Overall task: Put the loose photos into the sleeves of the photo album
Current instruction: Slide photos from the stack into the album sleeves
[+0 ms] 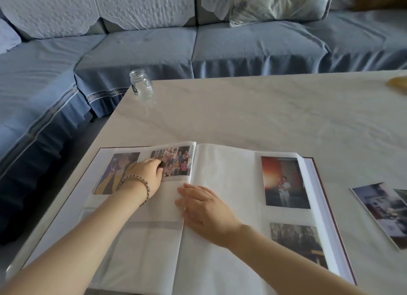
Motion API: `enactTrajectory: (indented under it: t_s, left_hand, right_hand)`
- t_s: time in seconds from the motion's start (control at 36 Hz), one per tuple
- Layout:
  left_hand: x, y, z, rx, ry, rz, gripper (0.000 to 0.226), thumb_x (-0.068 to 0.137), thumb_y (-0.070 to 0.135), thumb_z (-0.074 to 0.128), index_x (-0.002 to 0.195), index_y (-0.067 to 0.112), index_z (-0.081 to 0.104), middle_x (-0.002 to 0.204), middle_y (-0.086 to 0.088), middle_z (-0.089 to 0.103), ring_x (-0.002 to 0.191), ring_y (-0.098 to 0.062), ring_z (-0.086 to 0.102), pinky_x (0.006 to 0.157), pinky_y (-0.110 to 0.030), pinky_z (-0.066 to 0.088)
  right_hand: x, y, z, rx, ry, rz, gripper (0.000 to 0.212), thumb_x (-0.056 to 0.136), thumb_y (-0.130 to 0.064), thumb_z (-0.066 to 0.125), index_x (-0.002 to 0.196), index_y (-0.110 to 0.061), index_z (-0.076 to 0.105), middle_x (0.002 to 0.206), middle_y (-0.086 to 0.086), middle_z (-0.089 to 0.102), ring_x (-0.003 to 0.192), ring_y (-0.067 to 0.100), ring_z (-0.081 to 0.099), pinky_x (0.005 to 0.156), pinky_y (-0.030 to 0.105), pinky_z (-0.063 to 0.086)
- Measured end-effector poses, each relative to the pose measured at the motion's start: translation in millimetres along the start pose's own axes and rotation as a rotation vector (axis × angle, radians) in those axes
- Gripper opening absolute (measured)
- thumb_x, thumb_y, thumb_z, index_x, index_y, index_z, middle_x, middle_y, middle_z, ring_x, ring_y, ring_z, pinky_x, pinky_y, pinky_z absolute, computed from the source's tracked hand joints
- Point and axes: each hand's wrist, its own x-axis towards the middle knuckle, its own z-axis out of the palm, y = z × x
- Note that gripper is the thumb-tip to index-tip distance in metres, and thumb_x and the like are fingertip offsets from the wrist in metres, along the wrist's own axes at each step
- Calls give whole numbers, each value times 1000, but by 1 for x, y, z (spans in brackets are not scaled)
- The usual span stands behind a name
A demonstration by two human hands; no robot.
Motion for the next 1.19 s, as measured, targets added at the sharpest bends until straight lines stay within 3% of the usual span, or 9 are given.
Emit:
enactTrajectory:
  t_s: [0.08,0.25,0.44,0.64,0.81,0.89,1.0,1.14,1.19]
  left_hand:
    - [-10,24,-7,-112,79,34,29,96,18,44,122,13,57,127,-4,55,109,-23,54,92,-32,44]
    - [-40,91,-3,-284,86,200,15,90,11,51,78,15,60,81,-1,59,79,-24,56,71,-30,43]
    - [-70,152,11,-333,-114,287,14,92,27,50,80,27,58,76,13,61,78,-15,60,74,-28,50]
    - [-80,170,14,-260,-174,299,13,94,30,47,87,30,59,84,13,63,81,-11,60,76,-29,51]
    - [-81,168,13,-339,-168,274,14,91,25,52,82,31,60,80,11,65,79,-11,60,74,-27,49]
    - [-80,165,15,-370,-177,263,17,91,24,54,78,35,57,78,12,65,76,-10,61,73,-26,49]
    - [-81,167,18,-435,-180,252,21,91,21,55,77,36,56,78,11,65,75,-9,62,72,-25,50]
    - [-84,180,24,-679,-229,260,18,89,12,58,81,27,63,68,8,69,63,-4,64,63,-18,50]
    - [-89,189,23,-907,-336,215,10,89,14,59,91,23,63,75,7,72,69,-6,68,64,-21,55]
  right_hand:
    - [-18,2,-33,42,8,93,22,81,-18,52,89,-14,73,96,-2,71,92,14,64,84,25,48]
    - [-85,29,-124,-137,-79,506,26,94,-25,51,117,-27,64,119,-13,61,107,6,56,86,12,38]
    - [-172,77,-202,-324,-64,1026,38,88,-26,60,125,-21,56,108,-3,59,90,12,55,71,20,40]
    - [-219,123,-234,-429,-57,1380,73,74,-47,72,133,-19,40,120,12,47,116,30,42,88,36,40]
    - [-233,148,-234,-363,16,1431,79,60,-49,81,122,-13,49,114,13,57,111,33,46,83,35,41]
    - [-234,152,-236,-338,-9,1465,63,60,-51,81,106,-13,60,95,9,62,91,30,55,68,29,41]
    - [-228,139,-244,-240,143,1389,23,87,-27,64,88,-5,66,73,8,57,68,26,51,50,28,35]
    - [-195,91,-241,364,624,1220,18,90,-14,59,85,2,69,66,12,59,52,17,57,48,19,41]
    - [-173,66,-230,609,666,1117,14,89,-6,58,81,1,67,66,12,61,45,5,59,47,15,48]
